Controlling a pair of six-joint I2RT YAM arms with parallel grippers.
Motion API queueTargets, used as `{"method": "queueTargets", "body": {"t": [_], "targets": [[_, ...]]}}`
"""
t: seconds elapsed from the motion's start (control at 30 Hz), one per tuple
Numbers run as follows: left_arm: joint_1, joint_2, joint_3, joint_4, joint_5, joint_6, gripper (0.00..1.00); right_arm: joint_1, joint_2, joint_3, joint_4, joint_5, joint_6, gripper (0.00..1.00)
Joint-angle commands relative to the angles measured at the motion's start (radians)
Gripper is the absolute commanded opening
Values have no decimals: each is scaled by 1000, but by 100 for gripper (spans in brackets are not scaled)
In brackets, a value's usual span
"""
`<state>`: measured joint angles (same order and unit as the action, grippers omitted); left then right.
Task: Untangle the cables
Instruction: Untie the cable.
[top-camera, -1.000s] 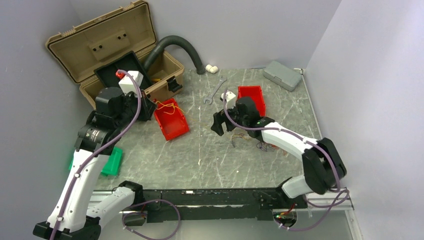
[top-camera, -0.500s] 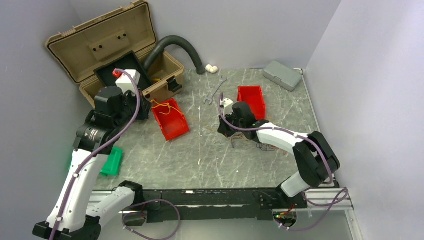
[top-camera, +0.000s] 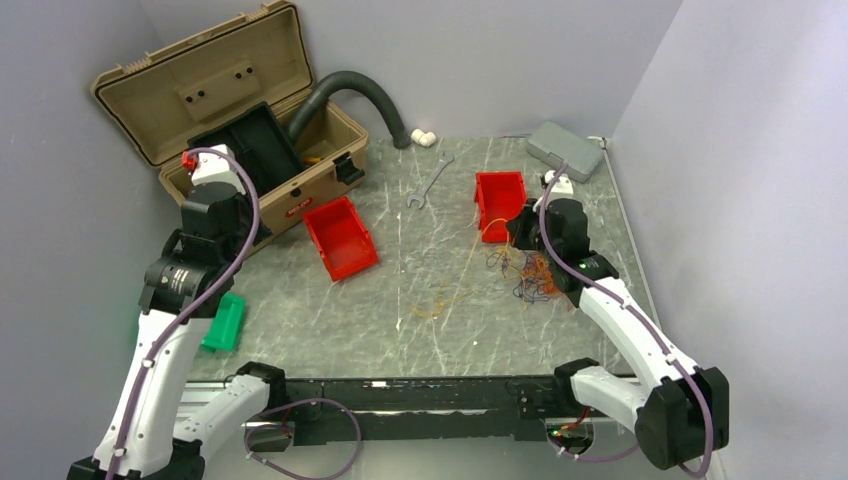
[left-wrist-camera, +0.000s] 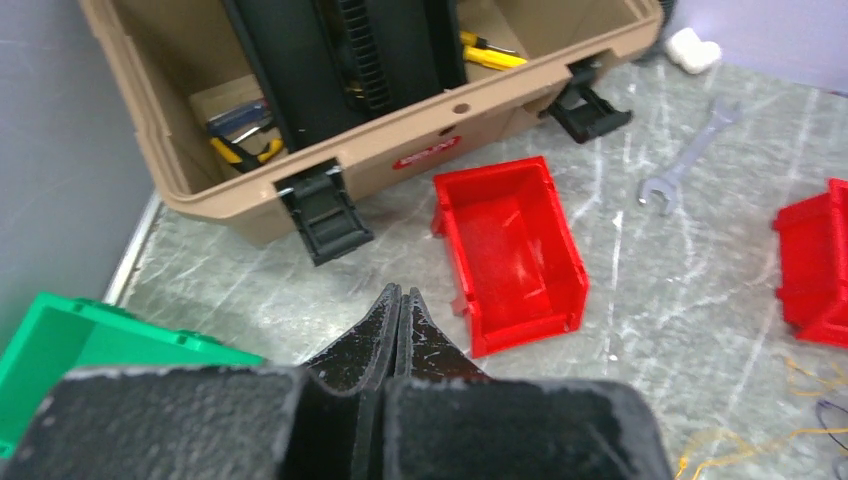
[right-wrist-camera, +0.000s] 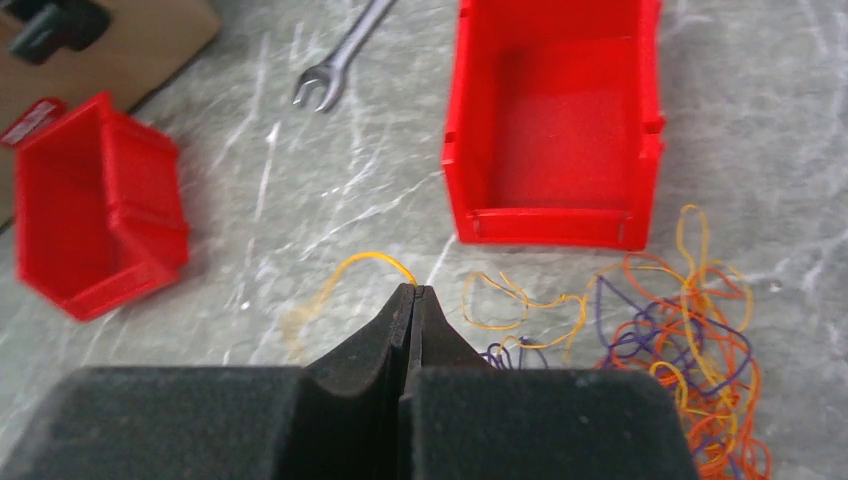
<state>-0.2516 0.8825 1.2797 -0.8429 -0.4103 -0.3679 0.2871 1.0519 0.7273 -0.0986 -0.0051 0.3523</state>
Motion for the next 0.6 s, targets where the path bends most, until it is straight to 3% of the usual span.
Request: {"method": "queueTargets", "body": {"t": [0.0, 0.1, 0.17, 0.23, 0.27, 0.4, 0.57], "targets": [[3, -30, -45, 101, 165, 47, 0, 11, -46, 80, -63, -154, -6, 0], [3, -36, -80, 172, 405, 85, 3, 13, -25, 168, -124, -279, -31, 0], [3, -27, -96, 223, 647, 146, 23, 16, -11, 223, -166, -321, -42, 0], [2, -15, -113, 269, 796, 136, 52, 17, -2, 273, -205, -344, -56, 0], [2, -9, -121, 294, 849, 129, 61, 19, 1, 294, -224, -350, -62, 0], [-21, 9, -164, 391, 954, 95, 82, 24, 10, 340, -256, -390, -71, 0], [-133, 47, -189, 458, 943, 88, 91, 43, 15, 330, -249, -466, -80, 0]]}}
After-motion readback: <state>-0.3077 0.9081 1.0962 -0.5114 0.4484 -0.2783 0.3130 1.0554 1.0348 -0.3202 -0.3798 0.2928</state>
